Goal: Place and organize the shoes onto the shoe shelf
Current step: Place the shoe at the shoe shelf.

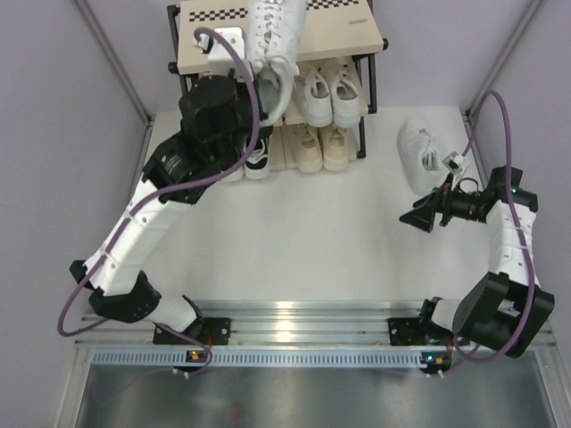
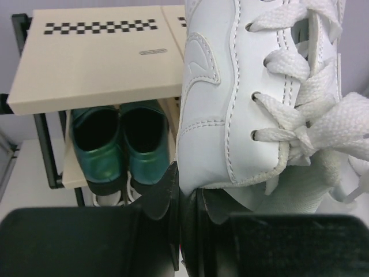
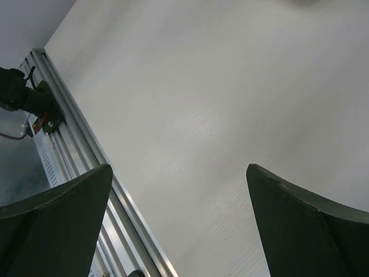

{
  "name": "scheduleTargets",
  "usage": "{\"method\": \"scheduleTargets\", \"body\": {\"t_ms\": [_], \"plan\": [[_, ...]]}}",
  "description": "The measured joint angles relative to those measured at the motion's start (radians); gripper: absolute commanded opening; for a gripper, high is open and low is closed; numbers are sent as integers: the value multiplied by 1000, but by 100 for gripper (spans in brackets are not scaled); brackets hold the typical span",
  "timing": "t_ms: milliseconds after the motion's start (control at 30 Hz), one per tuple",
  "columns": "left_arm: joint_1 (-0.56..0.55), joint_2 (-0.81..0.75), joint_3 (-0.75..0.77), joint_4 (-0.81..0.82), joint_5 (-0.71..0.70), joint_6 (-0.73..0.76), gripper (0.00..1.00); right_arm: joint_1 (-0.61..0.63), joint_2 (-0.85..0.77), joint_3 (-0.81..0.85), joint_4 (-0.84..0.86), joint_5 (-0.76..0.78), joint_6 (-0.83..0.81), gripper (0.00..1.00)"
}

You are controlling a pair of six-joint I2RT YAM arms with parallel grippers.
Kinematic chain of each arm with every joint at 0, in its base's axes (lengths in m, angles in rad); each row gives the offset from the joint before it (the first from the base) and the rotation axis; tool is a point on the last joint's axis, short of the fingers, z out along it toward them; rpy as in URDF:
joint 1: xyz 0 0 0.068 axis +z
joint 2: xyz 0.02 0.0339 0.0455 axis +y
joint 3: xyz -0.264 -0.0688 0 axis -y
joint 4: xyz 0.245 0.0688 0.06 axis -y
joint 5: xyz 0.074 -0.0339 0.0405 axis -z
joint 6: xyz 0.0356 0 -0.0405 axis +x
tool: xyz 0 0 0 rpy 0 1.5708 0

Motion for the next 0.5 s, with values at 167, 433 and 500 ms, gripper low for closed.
{"method": "scheduleTargets", "body": {"t_ms": [167, 433, 500], "plan": [[206, 179, 179, 6, 20, -8, 0, 0, -4, -10, 5, -4, -8, 99], [356, 318, 290, 16, 122, -97, 0, -4, -10, -14, 3, -4, -19, 99], [392, 327, 290, 16, 160, -132, 0, -9, -10, -14, 2, -5, -28, 99]]}}
